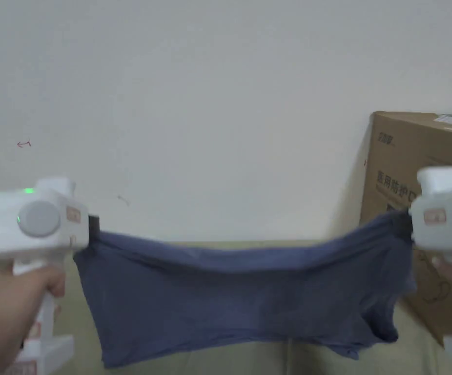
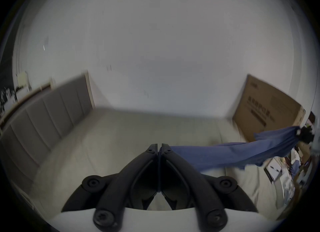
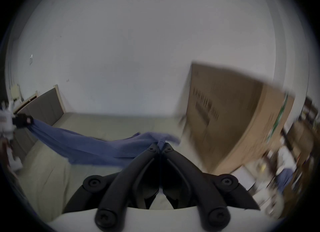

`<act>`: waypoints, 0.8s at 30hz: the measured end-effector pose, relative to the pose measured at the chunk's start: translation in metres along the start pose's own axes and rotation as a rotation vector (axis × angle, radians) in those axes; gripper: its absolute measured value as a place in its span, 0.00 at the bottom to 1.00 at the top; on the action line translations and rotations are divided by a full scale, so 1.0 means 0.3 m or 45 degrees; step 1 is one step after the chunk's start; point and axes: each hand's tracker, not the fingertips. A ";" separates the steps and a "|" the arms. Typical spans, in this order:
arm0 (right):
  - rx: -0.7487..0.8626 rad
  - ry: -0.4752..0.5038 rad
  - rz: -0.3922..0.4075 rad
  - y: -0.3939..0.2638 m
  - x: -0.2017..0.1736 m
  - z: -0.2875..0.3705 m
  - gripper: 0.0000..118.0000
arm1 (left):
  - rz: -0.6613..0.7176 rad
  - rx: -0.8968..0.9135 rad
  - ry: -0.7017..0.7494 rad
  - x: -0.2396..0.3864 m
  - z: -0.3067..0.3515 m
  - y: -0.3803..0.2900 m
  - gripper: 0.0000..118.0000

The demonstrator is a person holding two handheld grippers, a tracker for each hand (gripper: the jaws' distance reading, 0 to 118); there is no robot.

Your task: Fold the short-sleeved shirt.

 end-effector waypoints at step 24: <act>-0.359 0.267 -0.002 -0.846 0.245 0.917 0.01 | -0.028 -0.188 -0.163 -0.318 0.816 -0.906 0.00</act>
